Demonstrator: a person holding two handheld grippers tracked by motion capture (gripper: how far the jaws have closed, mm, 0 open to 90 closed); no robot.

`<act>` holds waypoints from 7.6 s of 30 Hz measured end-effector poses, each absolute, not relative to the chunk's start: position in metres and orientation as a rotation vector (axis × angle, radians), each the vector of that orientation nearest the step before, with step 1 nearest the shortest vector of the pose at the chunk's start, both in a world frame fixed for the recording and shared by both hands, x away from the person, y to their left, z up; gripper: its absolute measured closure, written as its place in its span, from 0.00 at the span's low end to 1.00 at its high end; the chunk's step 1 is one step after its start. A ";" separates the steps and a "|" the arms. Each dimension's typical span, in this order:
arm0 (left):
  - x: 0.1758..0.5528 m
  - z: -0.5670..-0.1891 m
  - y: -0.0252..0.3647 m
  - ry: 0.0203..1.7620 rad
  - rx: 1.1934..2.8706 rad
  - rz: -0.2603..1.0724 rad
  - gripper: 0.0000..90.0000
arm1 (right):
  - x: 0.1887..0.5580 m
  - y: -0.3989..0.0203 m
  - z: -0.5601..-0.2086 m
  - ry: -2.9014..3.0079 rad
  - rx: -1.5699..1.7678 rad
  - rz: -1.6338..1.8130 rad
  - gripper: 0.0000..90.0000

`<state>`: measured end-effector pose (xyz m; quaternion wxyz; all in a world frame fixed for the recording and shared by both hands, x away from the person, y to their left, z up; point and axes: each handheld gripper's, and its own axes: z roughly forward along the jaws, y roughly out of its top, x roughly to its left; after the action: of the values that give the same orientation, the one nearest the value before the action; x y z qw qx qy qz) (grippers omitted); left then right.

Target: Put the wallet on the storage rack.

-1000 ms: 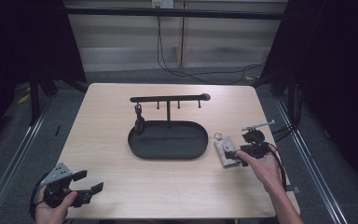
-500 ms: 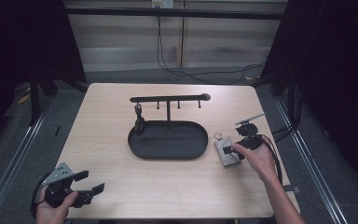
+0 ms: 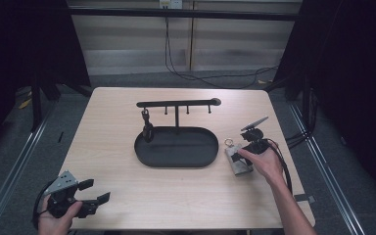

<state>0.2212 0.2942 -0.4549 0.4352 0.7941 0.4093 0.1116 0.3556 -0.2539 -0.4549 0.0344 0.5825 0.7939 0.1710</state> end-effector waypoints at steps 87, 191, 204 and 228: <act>0.228 -0.455 0.295 1.033 1.970 0.239 0.21 | 0.382 -0.233 -0.442 2.431 1.954 0.239 0.37; 0.225 -0.453 0.294 0.988 1.955 0.241 0.21 | 0.397 -0.169 -0.438 2.343 1.919 1.049 0.37; 0.226 -0.453 0.294 0.985 1.960 0.233 0.21 | 0.402 -0.160 -0.451 2.342 1.936 1.011 0.37; 0.225 -0.453 0.295 0.983 1.955 0.235 0.21 | 0.405 -0.142 -0.472 2.356 1.918 0.925 0.35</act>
<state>0.2255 0.2949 -0.4527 0.4534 0.7917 0.3982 0.0953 0.4051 -0.1419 -0.4724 -0.0171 0.6038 0.7418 0.2913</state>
